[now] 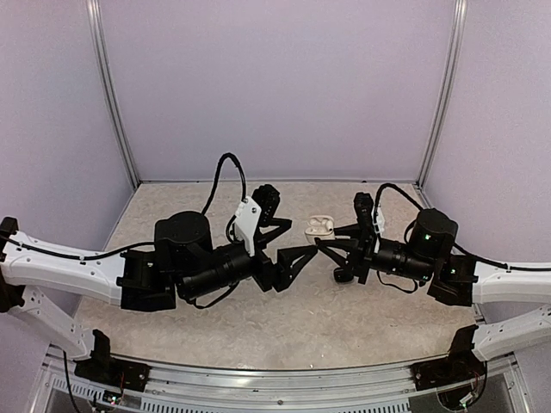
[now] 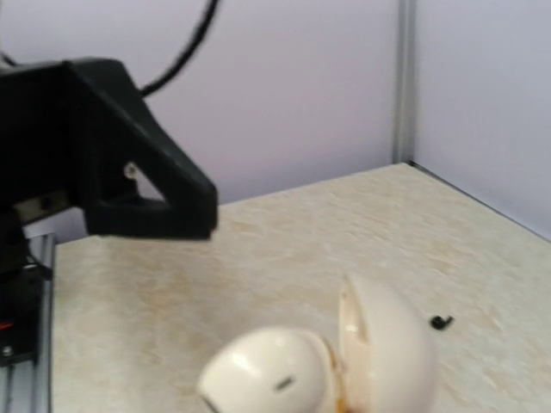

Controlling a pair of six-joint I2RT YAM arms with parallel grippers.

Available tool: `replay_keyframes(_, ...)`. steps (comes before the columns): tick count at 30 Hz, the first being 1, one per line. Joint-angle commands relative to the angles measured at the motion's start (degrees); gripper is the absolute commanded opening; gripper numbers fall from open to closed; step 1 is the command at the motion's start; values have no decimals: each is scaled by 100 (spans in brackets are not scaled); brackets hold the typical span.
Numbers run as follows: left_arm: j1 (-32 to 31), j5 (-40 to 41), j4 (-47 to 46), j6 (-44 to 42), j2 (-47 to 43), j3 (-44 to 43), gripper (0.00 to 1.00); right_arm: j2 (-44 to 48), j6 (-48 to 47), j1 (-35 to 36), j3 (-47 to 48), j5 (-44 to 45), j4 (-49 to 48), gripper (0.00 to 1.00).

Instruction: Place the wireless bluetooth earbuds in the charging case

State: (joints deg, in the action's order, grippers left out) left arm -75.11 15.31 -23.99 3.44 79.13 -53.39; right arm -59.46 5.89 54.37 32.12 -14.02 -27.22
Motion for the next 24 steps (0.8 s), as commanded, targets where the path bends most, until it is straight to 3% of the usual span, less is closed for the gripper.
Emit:
replay_keyframes(1,-31,710,37,84,-56,-194,83,101,-14,73,101,466,107,0)
replay_keyframes(5,-32,877,281,180,143,-535,99,24,-6,70,140,400,115,0)
replay_keyframes(24,371,357,861,806,846,-1302,99,-150,75,74,233,104,68,0)
